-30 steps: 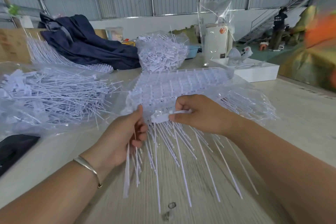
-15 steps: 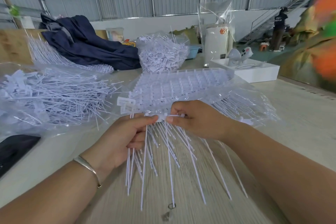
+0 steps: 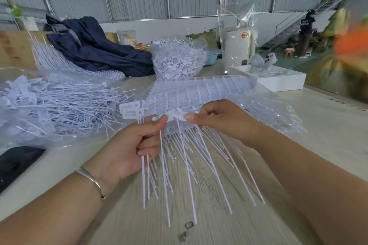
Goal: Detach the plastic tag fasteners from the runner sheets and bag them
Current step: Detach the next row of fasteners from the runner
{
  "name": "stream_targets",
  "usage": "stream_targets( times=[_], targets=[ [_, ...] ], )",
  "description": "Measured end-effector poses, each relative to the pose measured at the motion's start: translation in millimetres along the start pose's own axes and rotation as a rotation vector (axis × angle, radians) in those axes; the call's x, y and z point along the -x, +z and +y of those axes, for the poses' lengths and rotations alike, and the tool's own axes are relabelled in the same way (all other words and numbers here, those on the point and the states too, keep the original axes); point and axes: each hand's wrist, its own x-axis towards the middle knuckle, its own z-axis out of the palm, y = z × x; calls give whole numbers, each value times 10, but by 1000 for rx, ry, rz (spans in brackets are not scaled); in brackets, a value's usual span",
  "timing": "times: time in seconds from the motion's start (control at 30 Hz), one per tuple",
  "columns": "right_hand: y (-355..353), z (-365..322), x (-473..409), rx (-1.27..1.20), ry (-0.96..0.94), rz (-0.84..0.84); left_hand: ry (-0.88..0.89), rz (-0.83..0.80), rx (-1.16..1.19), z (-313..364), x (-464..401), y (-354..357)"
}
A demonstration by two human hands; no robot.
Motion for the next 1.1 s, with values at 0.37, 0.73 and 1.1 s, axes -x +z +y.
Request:
stream_targets(
  times=[0.37,0.73,1.1],
  targets=[
    [183,-165,87,-260,-81,-217,-88,-344,41,-1,65,62],
    [-138,-118,47,59,-164,212,-4,-21,-6,-6,-37,16],
    [-12,-42,19,359,-185,45,17,125,-170,-36,-87,-35]
  ],
)
